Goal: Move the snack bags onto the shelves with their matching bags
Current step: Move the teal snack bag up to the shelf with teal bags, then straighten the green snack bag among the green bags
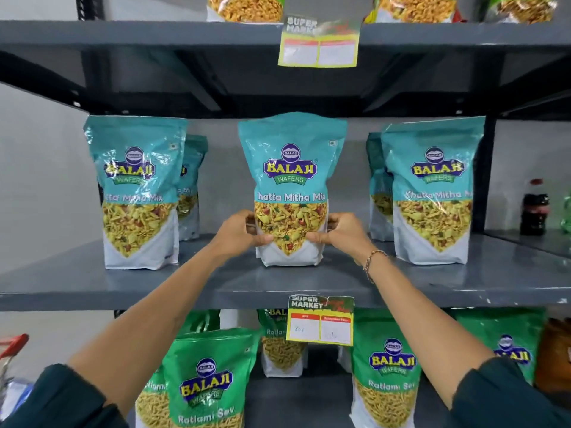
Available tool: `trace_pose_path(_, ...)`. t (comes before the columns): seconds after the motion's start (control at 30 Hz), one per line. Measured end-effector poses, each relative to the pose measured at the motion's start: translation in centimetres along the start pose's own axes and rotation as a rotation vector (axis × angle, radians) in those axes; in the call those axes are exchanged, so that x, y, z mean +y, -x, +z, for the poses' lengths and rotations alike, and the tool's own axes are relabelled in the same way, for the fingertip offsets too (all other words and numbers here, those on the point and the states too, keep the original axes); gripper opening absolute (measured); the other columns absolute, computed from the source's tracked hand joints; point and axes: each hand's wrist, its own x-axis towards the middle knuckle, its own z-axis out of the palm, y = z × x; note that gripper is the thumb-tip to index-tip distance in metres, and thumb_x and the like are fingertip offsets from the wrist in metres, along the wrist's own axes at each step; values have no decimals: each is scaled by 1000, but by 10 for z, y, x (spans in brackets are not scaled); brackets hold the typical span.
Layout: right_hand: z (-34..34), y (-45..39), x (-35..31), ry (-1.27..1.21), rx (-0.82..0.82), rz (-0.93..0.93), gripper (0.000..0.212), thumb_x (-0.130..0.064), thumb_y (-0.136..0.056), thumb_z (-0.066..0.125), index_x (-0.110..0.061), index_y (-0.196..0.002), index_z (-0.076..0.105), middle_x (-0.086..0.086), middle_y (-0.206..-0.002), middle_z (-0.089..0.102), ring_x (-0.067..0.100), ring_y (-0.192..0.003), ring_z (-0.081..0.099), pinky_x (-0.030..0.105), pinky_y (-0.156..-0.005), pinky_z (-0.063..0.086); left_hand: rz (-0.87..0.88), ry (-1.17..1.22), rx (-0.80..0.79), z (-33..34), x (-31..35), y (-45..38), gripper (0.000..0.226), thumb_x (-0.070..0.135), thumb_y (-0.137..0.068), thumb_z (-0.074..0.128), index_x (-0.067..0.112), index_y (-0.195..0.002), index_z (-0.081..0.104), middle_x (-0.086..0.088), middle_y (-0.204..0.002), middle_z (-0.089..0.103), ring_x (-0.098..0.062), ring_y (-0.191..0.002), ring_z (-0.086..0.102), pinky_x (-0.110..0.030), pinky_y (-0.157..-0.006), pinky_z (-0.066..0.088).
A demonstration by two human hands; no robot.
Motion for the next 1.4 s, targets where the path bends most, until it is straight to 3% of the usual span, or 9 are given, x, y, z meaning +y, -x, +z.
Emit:
trace_pose_path(0.27,2,-3,15,27,-19,11,44,-36,-61,82,-18,-98,67,3,-104,72,16,-96,67,43,-90,54,21,-30,-16,10,-12,-3,58,28,-73,76,9,-122,50,1,-110,59,-16,-101,56,-29,-89,44)
trace_pose_path(0.47,2,2,15,79,-56,4,39,-36,-70,75,-14,-102,66,4,-105,71,18,-98,65,47,-92,52,-1,-18,-67,10,-13,2,60,34,-77,71,11,-128,48,-4,-128,60,-18,-111,55,-33,-99,43)
trace_pose_path(0.6,-1,13,13,130,16,24,39,-29,-78,70,-9,-111,62,-3,-106,66,13,-99,62,38,-95,50,-8,-81,29,13,-11,14,66,39,-81,66,8,-133,40,-8,-134,55,-24,-119,54,-35,-101,42)
trace_pose_path(0.7,3,30,0,188,285,-3,33,-26,-80,68,-9,-108,61,-1,-97,63,12,-89,59,21,-76,47,8,-21,220,15,-1,34,49,32,-85,63,7,-125,47,-7,-117,60,-17,-103,57,-25,-90,47)
trace_pose_path(0.8,17,54,-18,113,351,-118,9,-17,-82,64,-13,-90,66,-1,-85,66,13,-81,61,19,-70,50,83,-2,305,15,14,61,27,32,-89,58,11,-106,60,1,-96,64,-11,-86,57,-9,-69,45)
trace_pose_path(1.0,68,112,-37,-100,233,-168,4,-18,-79,65,-18,-83,67,1,-77,69,20,-76,67,39,-75,58,174,39,316,10,15,133,12,29,-90,56,20,-84,62,12,-71,64,0,-64,60,-11,-63,45)
trace_pose_path(1.17,119,170,-17,-289,75,-119,2,-10,-82,63,-11,-84,64,8,-68,66,17,-63,65,33,-66,57,70,55,297,11,-40,197,9,29,-88,60,24,-81,61,7,-68,64,-16,-67,63,-28,-69,51)
trace_pose_path(1.3,162,216,29,-377,-211,80,5,-7,-84,62,-4,-88,63,12,-69,65,15,-60,63,25,-60,56,-96,-2,236,21,-94,240,9,24,-89,59,16,-87,64,2,-75,65,-8,-67,59,-12,-65,44)
trace_pose_path(1.4,191,233,79,-286,-369,248,2,-8,-84,63,-9,-86,64,9,-71,66,16,-62,63,26,-63,57,-275,-69,137,30,-136,263,17,14,-91,55,1,-100,63,-5,-89,62,-15,-82,57,-2,-62,39)
